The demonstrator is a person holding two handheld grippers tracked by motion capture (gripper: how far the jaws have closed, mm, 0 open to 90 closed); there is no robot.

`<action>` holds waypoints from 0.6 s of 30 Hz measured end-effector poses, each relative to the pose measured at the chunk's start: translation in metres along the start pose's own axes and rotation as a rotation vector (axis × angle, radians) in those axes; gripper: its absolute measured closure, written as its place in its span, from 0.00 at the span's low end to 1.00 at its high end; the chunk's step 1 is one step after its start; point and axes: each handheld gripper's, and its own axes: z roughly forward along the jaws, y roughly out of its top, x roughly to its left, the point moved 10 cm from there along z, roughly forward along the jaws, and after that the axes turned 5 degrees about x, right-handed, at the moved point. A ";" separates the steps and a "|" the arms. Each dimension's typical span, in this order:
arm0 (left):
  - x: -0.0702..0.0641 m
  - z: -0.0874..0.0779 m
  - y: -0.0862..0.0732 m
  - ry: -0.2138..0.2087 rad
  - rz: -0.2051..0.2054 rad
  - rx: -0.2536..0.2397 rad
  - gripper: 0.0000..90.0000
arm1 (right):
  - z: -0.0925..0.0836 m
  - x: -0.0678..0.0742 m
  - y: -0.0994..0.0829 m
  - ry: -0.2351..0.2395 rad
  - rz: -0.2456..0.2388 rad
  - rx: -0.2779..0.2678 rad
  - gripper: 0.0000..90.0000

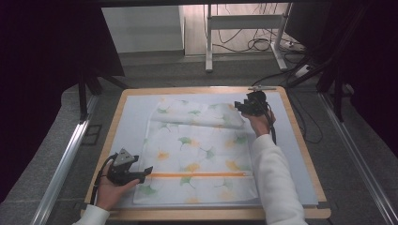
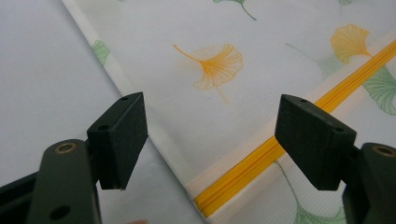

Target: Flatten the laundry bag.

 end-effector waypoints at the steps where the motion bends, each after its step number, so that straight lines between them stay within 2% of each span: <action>1: 0.000 0.000 0.000 0.000 0.000 0.000 0.28 | -0.005 0.001 0.001 0.011 0.000 -0.008 0.56; 5: -0.002 0.000 0.000 0.001 0.003 0.002 0.28 | -0.017 0.008 0.001 0.046 -0.023 -0.019 0.59; 8: -0.002 0.000 0.001 0.001 0.001 0.000 0.28 | -0.030 0.026 -0.004 0.118 -0.071 -0.020 0.77; 10: -0.002 0.001 0.001 0.002 0.001 0.001 0.28 | -0.034 0.036 -0.012 0.166 -0.100 0.007 0.88; 13: -0.002 0.002 0.001 -0.001 0.002 0.005 0.28 | -0.031 0.048 -0.026 0.219 -0.131 0.072 0.97; 15: -0.003 0.002 0.001 -0.002 0.005 0.007 0.28 | -0.028 0.051 -0.030 0.220 -0.146 0.088 0.98; 16: -0.003 0.001 0.001 0.000 0.008 0.005 0.28 | -0.020 0.054 -0.038 0.218 -0.165 0.126 0.99; 17: -0.003 0.001 0.001 0.000 0.008 0.005 0.28 | -0.020 0.054 -0.038 0.218 -0.165 0.126 0.99; 18: -0.003 0.001 0.001 0.000 0.007 0.004 0.28 | -0.012 0.057 -0.044 0.217 -0.164 0.152 0.99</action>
